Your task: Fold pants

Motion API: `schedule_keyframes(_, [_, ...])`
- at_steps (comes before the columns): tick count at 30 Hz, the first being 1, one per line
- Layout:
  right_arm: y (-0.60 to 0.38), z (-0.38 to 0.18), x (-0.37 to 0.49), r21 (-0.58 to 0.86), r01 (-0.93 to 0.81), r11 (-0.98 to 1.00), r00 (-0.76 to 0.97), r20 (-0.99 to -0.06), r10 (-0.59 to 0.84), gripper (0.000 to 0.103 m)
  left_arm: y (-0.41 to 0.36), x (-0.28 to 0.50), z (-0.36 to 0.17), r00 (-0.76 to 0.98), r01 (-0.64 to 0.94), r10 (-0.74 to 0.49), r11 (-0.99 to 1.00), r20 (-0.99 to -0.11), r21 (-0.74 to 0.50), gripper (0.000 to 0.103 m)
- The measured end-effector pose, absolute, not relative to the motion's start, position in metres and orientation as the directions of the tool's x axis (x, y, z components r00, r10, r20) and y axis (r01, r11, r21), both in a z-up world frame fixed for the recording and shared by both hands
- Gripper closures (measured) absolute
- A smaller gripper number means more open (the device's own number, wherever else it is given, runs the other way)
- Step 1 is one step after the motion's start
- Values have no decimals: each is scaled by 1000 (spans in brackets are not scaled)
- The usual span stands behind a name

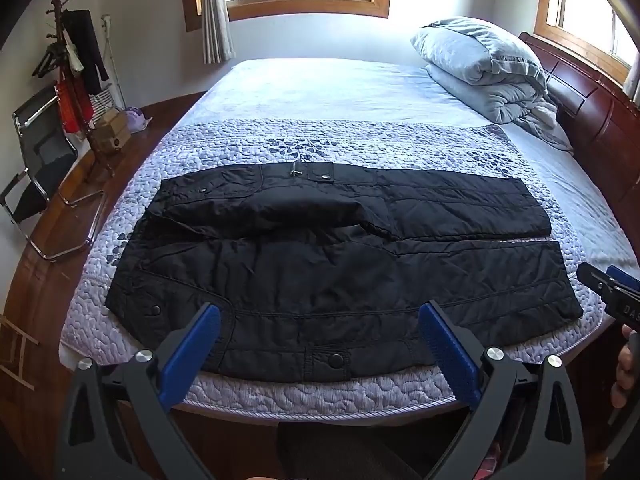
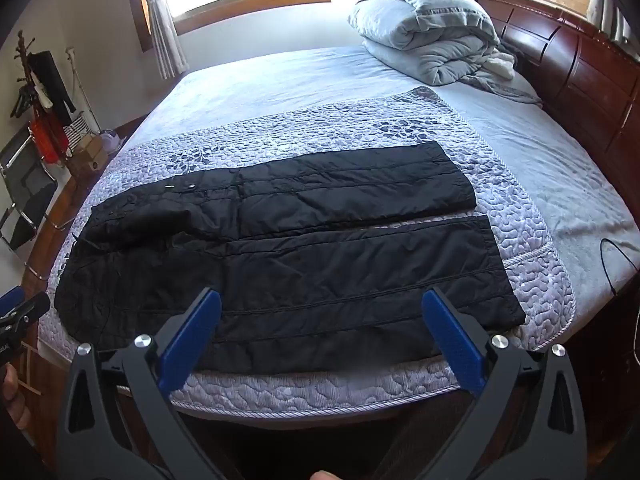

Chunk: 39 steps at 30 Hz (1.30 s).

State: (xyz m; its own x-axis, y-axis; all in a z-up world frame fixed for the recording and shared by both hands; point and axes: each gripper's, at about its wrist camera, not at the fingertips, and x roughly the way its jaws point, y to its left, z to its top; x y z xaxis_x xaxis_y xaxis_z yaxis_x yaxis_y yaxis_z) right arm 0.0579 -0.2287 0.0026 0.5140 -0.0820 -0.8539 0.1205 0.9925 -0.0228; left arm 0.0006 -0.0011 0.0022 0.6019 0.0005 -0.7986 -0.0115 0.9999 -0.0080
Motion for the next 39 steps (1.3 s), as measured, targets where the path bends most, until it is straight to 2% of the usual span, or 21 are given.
schedule_keyframes(39, [-222,8,61,-30,113,993,516,-852,-85,2,0,4,7,609,-5,-2,1000,-793,-7,3])
